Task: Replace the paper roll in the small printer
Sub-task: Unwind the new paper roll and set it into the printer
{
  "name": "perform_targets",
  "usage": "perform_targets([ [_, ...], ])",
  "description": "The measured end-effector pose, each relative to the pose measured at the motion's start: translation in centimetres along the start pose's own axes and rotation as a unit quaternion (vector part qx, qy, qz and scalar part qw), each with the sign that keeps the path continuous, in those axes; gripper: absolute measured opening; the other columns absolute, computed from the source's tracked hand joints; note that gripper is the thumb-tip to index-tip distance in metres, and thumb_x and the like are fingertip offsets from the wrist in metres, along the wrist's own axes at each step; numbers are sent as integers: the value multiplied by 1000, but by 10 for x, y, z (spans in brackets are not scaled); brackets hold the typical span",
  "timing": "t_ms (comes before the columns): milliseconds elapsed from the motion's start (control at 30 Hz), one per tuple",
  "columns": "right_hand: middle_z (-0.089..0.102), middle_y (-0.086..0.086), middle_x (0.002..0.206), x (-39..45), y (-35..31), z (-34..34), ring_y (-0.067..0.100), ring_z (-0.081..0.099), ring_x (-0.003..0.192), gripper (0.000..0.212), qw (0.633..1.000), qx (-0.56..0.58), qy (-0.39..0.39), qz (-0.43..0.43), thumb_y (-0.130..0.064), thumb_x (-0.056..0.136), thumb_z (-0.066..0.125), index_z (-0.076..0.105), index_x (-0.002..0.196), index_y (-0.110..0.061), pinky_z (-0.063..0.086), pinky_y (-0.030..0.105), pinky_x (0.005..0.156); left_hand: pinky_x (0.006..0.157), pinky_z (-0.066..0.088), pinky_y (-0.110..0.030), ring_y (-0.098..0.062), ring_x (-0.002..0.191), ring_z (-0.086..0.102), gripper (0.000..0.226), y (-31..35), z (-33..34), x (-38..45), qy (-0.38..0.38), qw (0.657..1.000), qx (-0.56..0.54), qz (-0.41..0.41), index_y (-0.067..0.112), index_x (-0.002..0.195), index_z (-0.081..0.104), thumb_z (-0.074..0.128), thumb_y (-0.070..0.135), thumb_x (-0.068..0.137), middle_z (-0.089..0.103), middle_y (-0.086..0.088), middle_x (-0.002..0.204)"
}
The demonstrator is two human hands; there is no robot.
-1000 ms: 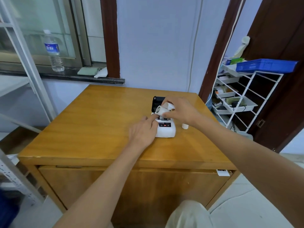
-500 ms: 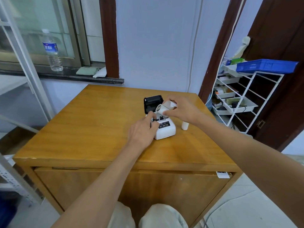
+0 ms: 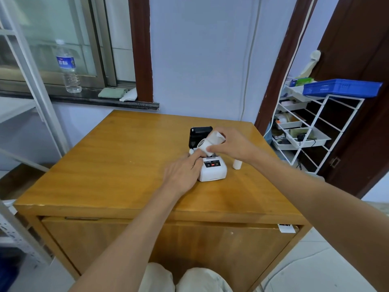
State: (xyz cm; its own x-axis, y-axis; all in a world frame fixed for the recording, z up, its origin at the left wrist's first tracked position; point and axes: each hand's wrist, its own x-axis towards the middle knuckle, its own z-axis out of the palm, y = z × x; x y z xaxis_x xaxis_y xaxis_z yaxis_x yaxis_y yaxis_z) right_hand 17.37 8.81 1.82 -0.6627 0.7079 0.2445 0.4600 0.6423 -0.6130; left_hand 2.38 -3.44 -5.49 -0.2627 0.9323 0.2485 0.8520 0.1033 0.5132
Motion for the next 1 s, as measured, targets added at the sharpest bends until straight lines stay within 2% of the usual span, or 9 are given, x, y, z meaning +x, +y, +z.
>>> perform_targets([
  [67,74,1,93,-2,3,4,10,65,80,25,1000,-6,-12,7,-19,80,85,70,100,-14,51,30,71,64,41,-37,-23,86,59,31,0,0,-1,9,1000,1,6,42,121,50,23,42,106,61,4,103],
  [233,72,-3,89,0,2,2,14,64,82,23,995,-79,-49,-31,-21,81,83,68,98,-17,47,29,68,53,31,-34,-20,71,56,21,-1,3,-1,34,999,-4,16,33,107,46,26,40,106,60,5,101],
  [367,71,1,88,8,-3,-3,18,63,83,24,984,-154,-79,-52,-23,79,82,67,97,-17,45,36,67,63,46,-38,-23,79,60,28,-5,7,1,40,999,-33,10,33,116,53,28,43,106,54,5,106],
  [467,71,2,90,13,-6,-5,19,59,80,24,971,-206,-101,-72,-21,80,81,67,99,-16,39,32,61,71,52,-40,-21,83,61,33,-7,7,2,40,998,-53,8,35,122,56,29,45,106,53,7,119],
  [567,68,4,87,16,-6,-3,17,53,75,16,954,-255,-127,-93,-16,83,77,66,95,-16,34,31,58,64,48,-35,-12,76,59,29,-10,6,4,38,994,-101,2,39,122,58,35,47,106,56,11,121],
  [667,64,7,86,16,-2,5,22,54,76,10,946,-274,-126,-120,-14,87,71,62,87,-18,42,40,64,60,41,-32,-10,75,57,25,-12,7,5,43,992,-117,-3,42,119,59,38,48,105,59,12,122],
  [767,52,1,92,14,1,10,20,51,82,8,942,-286,-103,-140,-17,92,69,63,96,-19,46,42,70,60,43,-33,-12,73,59,21,-12,8,4,48,990,-134,1,46,116,58,40,50,104,61,13,122],
  [900,53,-2,92,12,-3,9,18,51,85,27,947,-276,-104,-124,-16,89,73,50,93,-31,49,43,75,71,51,-35,-13,88,64,16,-12,7,4,55,985,-160,-14,48,117,54,47,48,102,63,17,129],
  [1000,62,1,95,14,1,11,20,56,88,18,946,-292,-90,-107,-19,89,74,56,89,-21,49,41,78,85,54,-41,-15,103,64,26,-10,6,3,53,979,-192,-35,46,127,48,52,47,101,63,17,134],
])
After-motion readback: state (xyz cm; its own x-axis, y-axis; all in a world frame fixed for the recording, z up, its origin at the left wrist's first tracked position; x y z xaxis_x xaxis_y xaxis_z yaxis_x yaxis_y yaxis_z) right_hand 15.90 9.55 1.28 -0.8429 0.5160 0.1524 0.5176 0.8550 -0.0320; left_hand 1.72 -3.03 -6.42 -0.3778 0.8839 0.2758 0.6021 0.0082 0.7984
